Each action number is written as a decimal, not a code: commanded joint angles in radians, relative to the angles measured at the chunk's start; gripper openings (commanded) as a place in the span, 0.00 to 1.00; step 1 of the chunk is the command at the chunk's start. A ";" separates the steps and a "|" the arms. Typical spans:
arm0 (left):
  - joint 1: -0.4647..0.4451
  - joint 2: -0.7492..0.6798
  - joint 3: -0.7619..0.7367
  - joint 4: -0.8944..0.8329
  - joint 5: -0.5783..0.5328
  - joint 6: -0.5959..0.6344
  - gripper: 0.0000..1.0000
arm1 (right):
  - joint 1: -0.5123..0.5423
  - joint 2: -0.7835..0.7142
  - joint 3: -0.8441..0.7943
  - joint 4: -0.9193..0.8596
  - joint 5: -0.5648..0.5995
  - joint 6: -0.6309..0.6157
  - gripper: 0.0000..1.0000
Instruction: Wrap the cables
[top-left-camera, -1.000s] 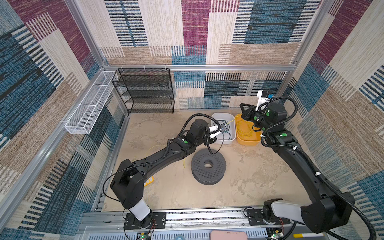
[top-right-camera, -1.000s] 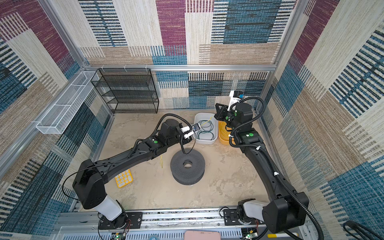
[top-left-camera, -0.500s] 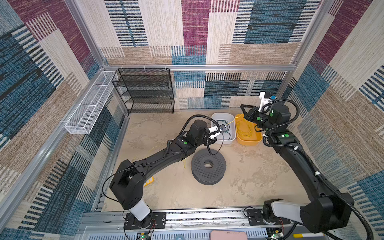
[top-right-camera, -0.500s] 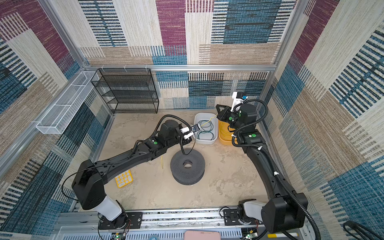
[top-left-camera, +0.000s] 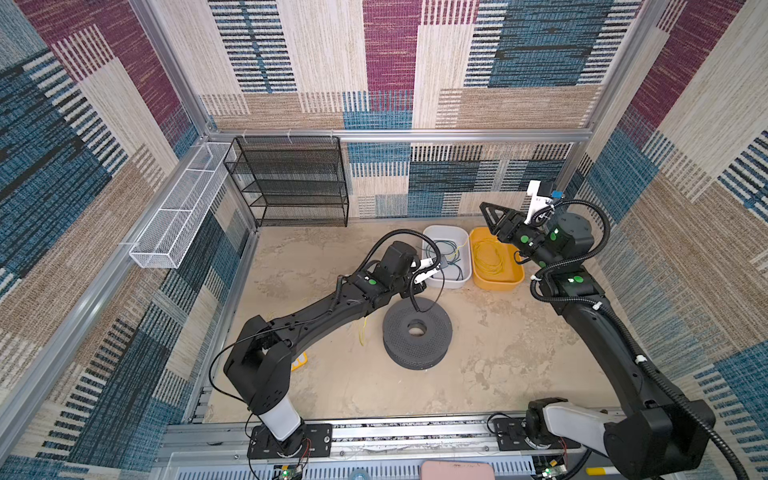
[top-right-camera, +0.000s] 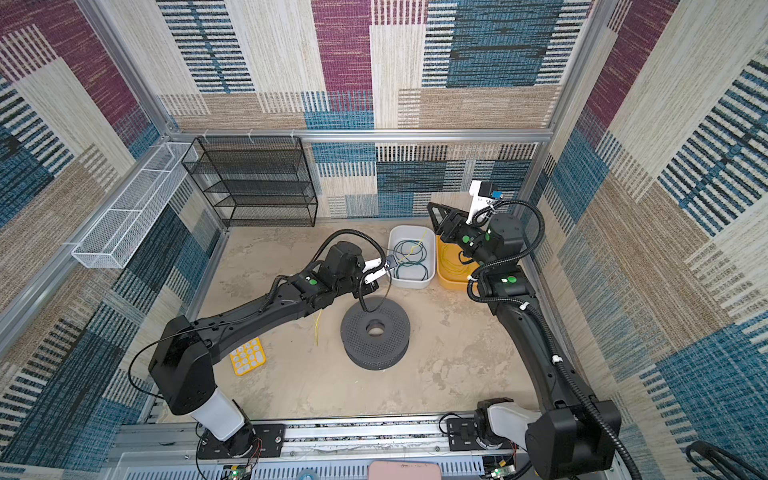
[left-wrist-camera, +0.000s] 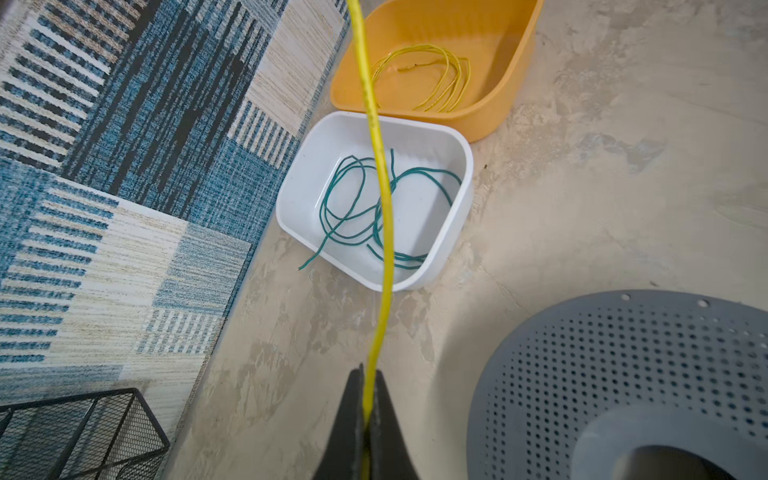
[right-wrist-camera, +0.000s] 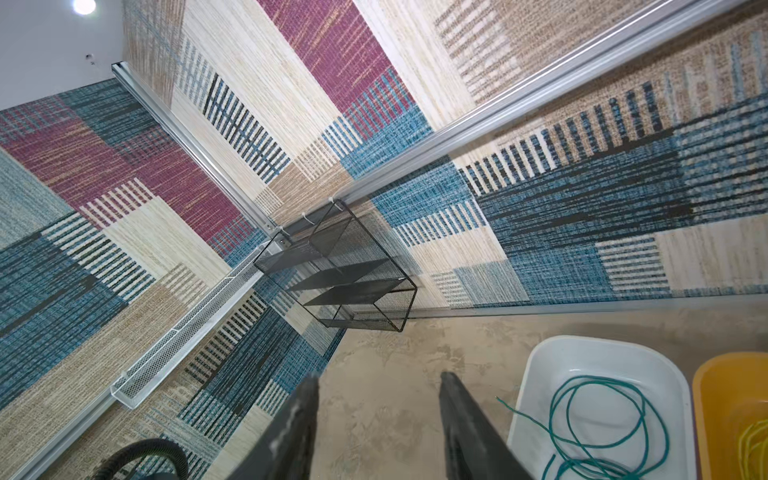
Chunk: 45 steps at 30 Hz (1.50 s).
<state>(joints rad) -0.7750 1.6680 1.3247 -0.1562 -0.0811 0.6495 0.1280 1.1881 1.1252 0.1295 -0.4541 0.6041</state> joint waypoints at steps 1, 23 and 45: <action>0.000 0.005 0.018 -0.026 0.004 -0.013 0.00 | 0.001 -0.021 0.016 0.020 -0.032 -0.033 0.60; 0.000 0.030 0.058 -0.040 0.042 -0.023 0.00 | 0.002 -0.028 -0.249 0.080 -0.092 0.025 0.66; -0.002 0.032 0.062 -0.042 0.038 -0.017 0.00 | 0.024 0.113 -0.173 0.145 -0.057 0.056 0.02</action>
<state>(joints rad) -0.7761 1.7027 1.3800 -0.1940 -0.0460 0.6342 0.1497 1.3041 0.9379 0.2409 -0.5156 0.6563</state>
